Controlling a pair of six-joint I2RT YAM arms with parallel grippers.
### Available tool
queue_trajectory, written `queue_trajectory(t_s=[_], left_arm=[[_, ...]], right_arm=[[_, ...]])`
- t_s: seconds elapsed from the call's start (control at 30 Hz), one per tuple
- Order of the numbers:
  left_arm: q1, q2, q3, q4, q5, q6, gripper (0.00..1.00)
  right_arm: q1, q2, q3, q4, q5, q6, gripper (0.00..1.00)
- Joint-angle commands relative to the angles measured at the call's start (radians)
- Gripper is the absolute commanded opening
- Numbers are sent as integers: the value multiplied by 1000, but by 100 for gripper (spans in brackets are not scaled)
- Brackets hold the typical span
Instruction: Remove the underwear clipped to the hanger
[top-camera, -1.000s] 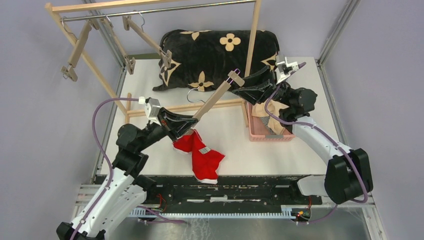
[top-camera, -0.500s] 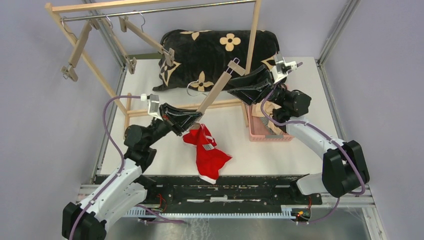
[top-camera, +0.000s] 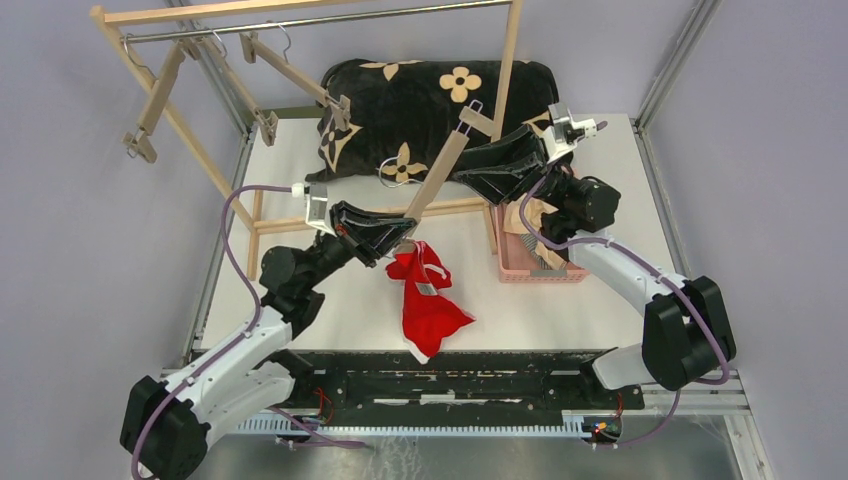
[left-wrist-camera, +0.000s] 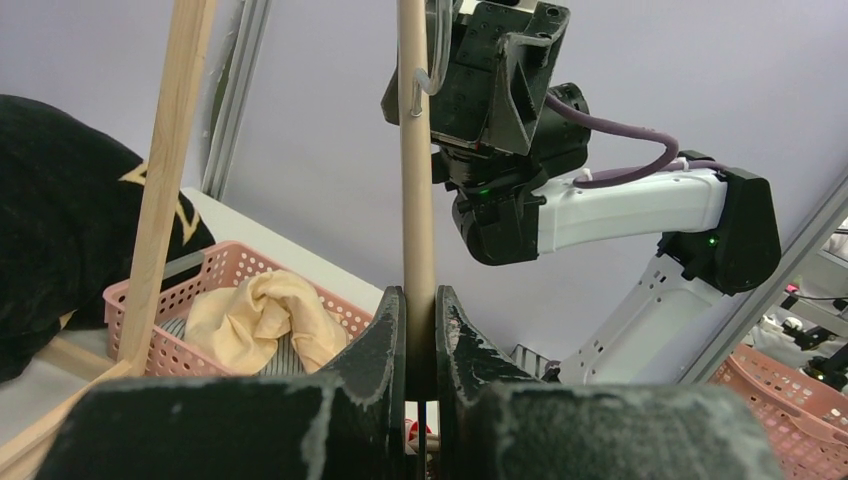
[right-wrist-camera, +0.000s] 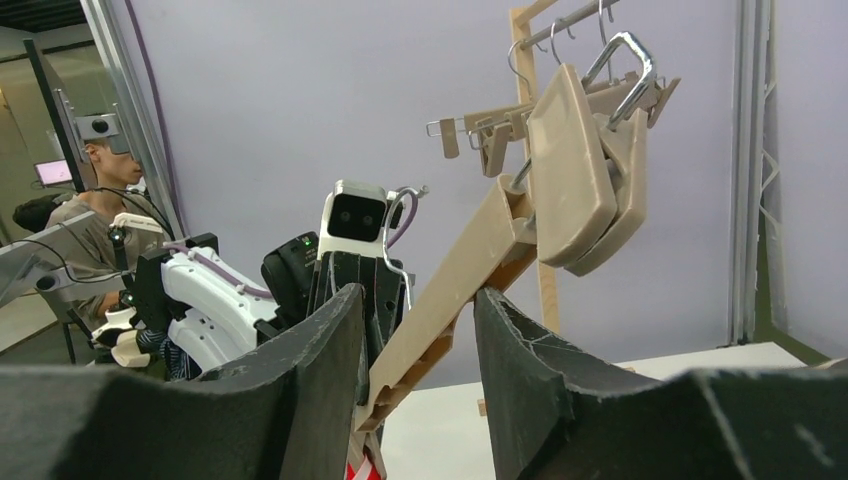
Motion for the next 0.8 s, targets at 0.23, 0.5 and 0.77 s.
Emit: queue_trajectory(t_s=[0.23,0.5,0.77], left_arm=[[-36,-152,14,2,-48,49,3],[-36,-240,5,-76,-103,110,3],[-36,-160,-7,-13,-67,65,3]], right_arm=[[23,8,26,51,-1,-2,52],[26,-11,10,51,2,-17,61],[67,-5,31,51,-16,-19,77]])
